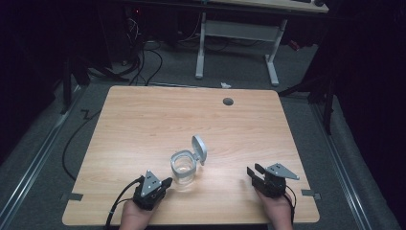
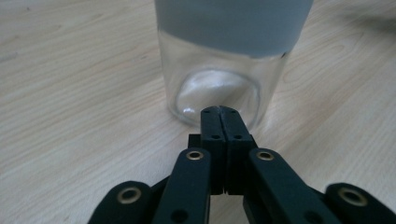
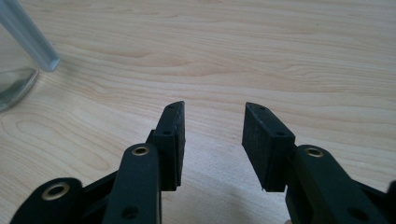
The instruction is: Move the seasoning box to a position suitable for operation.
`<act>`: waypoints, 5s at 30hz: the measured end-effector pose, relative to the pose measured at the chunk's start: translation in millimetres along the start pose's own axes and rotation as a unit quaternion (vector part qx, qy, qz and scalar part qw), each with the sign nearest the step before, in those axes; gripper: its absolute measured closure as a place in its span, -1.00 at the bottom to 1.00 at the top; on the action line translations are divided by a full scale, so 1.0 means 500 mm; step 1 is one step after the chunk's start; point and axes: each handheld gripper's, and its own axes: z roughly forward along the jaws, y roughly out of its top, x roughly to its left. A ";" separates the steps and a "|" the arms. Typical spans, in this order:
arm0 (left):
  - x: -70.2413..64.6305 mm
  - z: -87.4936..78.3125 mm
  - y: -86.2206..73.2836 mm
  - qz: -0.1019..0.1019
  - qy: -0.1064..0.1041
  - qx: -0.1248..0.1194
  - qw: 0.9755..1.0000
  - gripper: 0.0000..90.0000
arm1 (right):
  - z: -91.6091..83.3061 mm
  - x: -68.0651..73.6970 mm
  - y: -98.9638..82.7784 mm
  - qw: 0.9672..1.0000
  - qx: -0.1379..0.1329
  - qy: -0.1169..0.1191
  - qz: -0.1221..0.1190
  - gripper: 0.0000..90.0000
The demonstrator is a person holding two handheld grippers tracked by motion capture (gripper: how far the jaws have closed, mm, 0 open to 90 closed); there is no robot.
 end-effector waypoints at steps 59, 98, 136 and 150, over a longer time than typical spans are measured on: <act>-0.002 0.097 0.031 -0.008 0.027 -0.019 0.999 1.00 | 0.003 -0.006 -0.008 0.999 0.004 0.033 0.003 0.68; -0.084 0.082 -0.026 -0.012 -0.046 0.011 0.999 1.00 | 0.043 0.084 0.061 0.998 0.003 0.052 -0.034 1.00; -0.078 0.092 -0.026 -0.028 -0.033 0.011 0.999 1.00 | 0.168 0.132 0.234 0.995 -0.031 0.080 -0.048 1.00; -0.073 0.095 -0.023 -0.038 -0.032 0.015 0.999 1.00 | 0.172 0.160 0.285 0.992 -0.051 0.092 -0.063 1.00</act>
